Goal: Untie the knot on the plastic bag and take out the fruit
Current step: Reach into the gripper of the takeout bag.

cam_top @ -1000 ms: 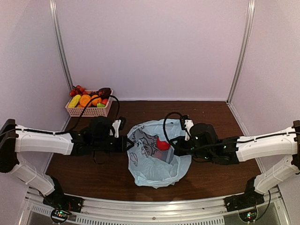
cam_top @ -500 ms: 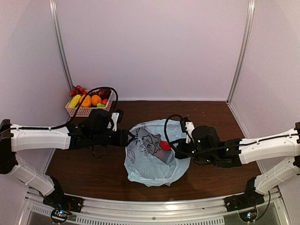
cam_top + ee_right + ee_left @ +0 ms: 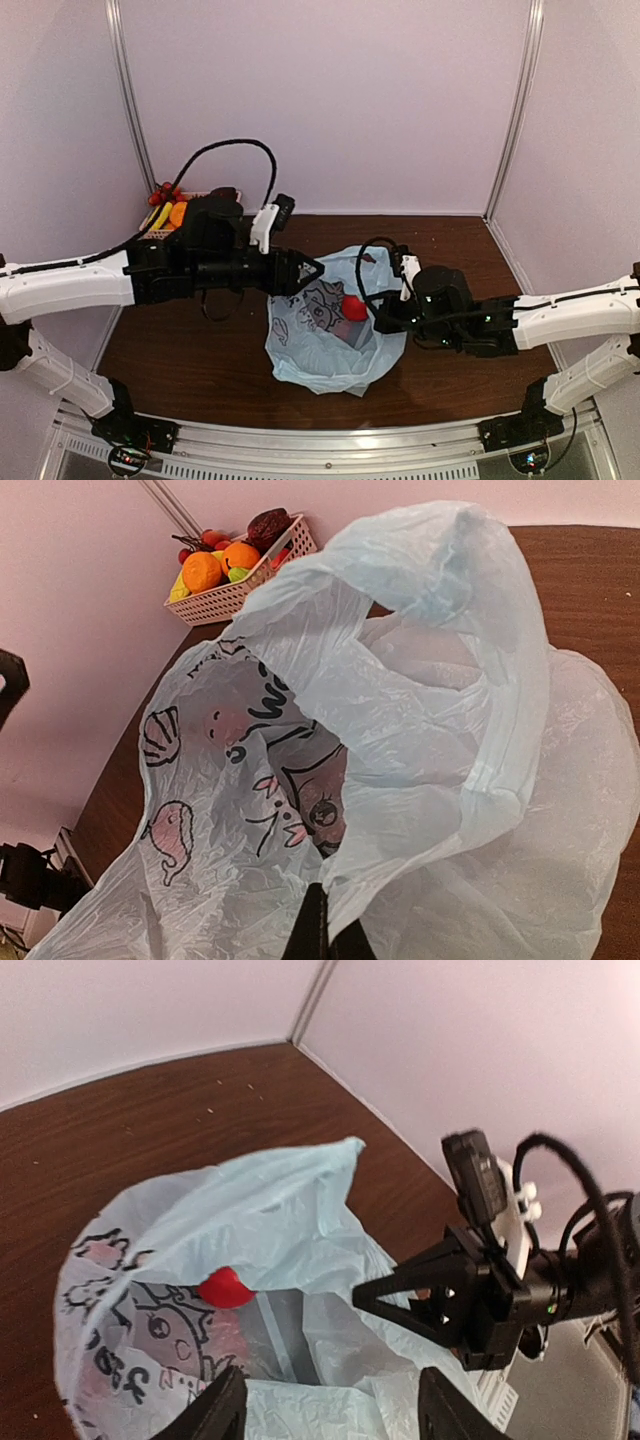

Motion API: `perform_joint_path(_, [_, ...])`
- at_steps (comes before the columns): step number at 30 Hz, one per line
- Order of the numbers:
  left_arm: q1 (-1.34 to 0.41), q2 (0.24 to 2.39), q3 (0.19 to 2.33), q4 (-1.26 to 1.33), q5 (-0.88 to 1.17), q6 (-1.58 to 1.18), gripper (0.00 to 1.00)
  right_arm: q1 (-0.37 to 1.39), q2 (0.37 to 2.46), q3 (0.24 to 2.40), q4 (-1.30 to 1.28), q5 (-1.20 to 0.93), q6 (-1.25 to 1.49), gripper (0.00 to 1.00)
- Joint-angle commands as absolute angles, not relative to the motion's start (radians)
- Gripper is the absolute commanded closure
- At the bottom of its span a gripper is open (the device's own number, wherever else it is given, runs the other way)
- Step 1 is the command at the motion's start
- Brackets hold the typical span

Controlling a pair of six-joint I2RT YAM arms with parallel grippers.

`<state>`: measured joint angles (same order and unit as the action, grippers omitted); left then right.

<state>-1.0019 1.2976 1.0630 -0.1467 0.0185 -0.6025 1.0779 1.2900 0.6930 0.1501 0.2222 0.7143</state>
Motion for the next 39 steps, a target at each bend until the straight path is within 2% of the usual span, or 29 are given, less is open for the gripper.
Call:
perform_joint_path(1, [-1.04, 1.438, 1.077, -0.087, 0.141, -0.547, 0.44, 1.083, 1.262, 0.684, 0.15, 0.269, 0.742, 1.0])
perform_joint_path(10, [-1.042, 1.643, 1.057, -0.008, 0.205, -0.514, 0.56, 1.082, 1.267, 0.704, 0.149, 0.261, 0.752, 1.0])
perform_joint_path(19, [-1.041, 1.769, 1.036, 0.128, 0.089, -0.51, 0.58, 1.081, 1.268, 0.735, 0.157, 0.241, 0.747, 1.0])
perform_joint_path(22, [-1.038, 1.82, 1.04, 0.223, 0.021, -0.525, 0.53, 1.081, 1.273, 0.739, 0.172, 0.222, 0.747, 1.0])
perform_joint_path(27, [-1.029, 1.905, 1.059, 0.368, -0.046, -0.529, 0.52, 1.081, 1.279, 0.741, 0.191, 0.178, 0.757, 1.0])
perform_joint_path(39, [-1.025, 1.993, 1.089, 0.517, -0.075, -0.471, 0.32, 1.081, 1.286, 0.743, 0.218, 0.139, 0.748, 1.0])
